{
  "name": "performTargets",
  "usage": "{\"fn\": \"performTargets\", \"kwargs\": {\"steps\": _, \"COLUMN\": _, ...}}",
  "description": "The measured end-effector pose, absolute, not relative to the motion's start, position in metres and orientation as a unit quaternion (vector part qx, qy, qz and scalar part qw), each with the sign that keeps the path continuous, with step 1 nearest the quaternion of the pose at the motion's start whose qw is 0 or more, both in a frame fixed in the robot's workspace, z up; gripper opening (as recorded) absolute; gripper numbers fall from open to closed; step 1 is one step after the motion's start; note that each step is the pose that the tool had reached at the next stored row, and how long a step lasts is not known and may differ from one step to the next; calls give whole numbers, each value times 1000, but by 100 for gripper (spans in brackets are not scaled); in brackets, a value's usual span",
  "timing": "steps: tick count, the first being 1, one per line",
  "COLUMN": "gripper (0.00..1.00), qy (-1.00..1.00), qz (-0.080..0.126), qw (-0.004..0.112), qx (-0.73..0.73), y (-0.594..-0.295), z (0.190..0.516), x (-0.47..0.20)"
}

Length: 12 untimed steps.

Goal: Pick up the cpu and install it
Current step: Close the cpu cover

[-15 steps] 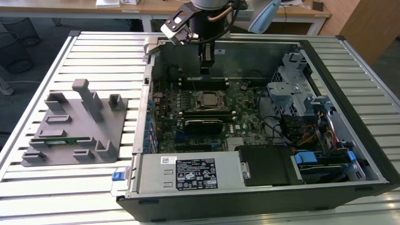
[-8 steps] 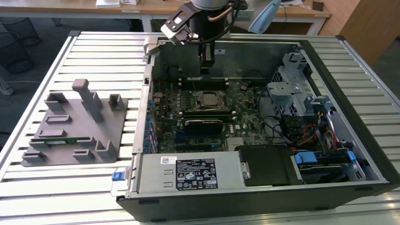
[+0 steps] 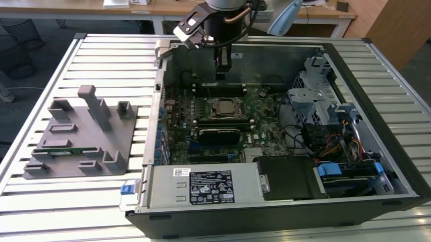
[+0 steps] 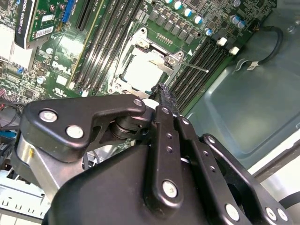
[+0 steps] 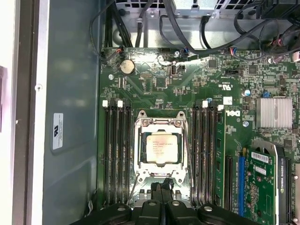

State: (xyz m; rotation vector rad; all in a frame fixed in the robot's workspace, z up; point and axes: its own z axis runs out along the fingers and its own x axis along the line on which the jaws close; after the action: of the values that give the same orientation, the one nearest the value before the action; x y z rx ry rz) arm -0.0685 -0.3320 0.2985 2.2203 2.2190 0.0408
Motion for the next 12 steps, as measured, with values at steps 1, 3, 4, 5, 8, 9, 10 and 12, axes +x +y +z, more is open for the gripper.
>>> {"fn": "performTargets", "kwargs": {"steps": 1, "gripper": 11, "qy": 707, "qz": 13, "qw": 1, "qx": 707, "y": -332, "z": 298, "x": -69}}
{"fn": "performTargets", "kwargs": {"steps": 3, "gripper": 11, "qy": 708, "qz": 13, "qw": 1, "qx": 706, "y": -332, "z": 298, "x": -69}}
{"fn": "performTargets", "kwargs": {"steps": 4, "gripper": 11, "qy": 708, "qz": 13, "qw": 1, "qx": 706, "y": -332, "z": 298, "x": -69}}
{"fn": "performTargets", "kwargs": {"steps": 5, "gripper": 11, "qy": 708, "qz": 13, "qw": 1, "qx": 706, "y": -332, "z": 298, "x": -69}}
{"fn": "performTargets", "kwargs": {"steps": 8, "gripper": 11, "qy": 709, "qz": 13, "qw": 1, "qx": 705, "y": -332, "z": 298, "x": -69}}
{"fn": "performTargets", "kwargs": {"steps": 9, "gripper": 11, "qy": 710, "qz": 13, "qw": 1, "qx": 704, "y": -332, "z": 298, "x": -69}}
{"fn": "performTargets", "kwargs": {"steps": 10, "gripper": 11, "qy": 710, "qz": 13, "qw": 1, "qx": 704, "y": -332, "z": 298, "x": -69}}
{"fn": "performTargets", "kwargs": {"steps": 12, "gripper": 11, "qy": 711, "qz": 13, "qw": 1, "qx": 703, "y": -332, "z": 298, "x": -69}}
